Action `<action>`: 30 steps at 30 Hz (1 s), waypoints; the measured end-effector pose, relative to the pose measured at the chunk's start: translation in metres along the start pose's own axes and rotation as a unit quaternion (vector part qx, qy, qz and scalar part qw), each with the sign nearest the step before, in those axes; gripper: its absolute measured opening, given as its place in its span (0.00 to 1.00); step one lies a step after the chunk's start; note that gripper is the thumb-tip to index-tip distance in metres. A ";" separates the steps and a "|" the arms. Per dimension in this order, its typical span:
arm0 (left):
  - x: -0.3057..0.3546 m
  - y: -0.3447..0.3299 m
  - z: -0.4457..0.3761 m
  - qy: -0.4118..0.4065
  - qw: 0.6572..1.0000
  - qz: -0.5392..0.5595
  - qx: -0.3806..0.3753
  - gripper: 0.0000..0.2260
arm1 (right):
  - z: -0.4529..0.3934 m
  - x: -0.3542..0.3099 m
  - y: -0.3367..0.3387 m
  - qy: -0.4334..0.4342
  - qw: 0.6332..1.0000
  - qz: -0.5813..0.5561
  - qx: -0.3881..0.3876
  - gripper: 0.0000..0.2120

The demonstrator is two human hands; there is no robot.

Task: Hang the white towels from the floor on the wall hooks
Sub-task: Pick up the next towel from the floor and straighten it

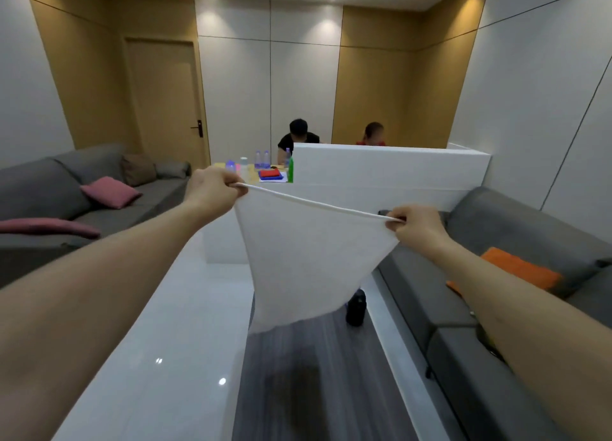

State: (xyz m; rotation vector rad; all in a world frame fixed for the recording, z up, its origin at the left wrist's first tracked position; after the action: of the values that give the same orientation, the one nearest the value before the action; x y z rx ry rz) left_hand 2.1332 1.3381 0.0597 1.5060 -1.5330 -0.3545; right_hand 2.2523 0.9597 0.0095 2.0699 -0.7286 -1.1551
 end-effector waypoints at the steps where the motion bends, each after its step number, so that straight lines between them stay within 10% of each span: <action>1: -0.009 -0.009 0.017 0.007 1.000 0.004 -0.021 0.04 | 0.014 0.004 -0.011 -0.006 1.000 0.010 -0.011 0.05; 18: -0.162 -0.130 0.411 0.083 0.930 -0.044 -0.356 0.05 | 0.395 0.061 -0.159 -0.214 0.948 0.031 -0.233 0.07; 30: -0.186 -0.159 0.493 0.091 0.887 -0.047 -0.451 0.04 | 0.481 0.102 -0.199 -0.269 0.918 0.050 -0.288 0.05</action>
State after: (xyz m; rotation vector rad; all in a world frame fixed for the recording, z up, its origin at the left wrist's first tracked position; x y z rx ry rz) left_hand 1.8280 1.2811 -0.3947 0.8271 -0.9167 -0.8238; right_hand 1.9079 0.8834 -0.3862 1.2199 -0.6237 -1.6641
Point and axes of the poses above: each hand's wrist, its own z-axis away from the middle knuckle, its own y-axis out of the back of the hand, x = y × z, the point moved 10 cm from there along -z, towards the middle knuckle, and after that the axes turned 7 degrees about -z, right-handed, at the moved point
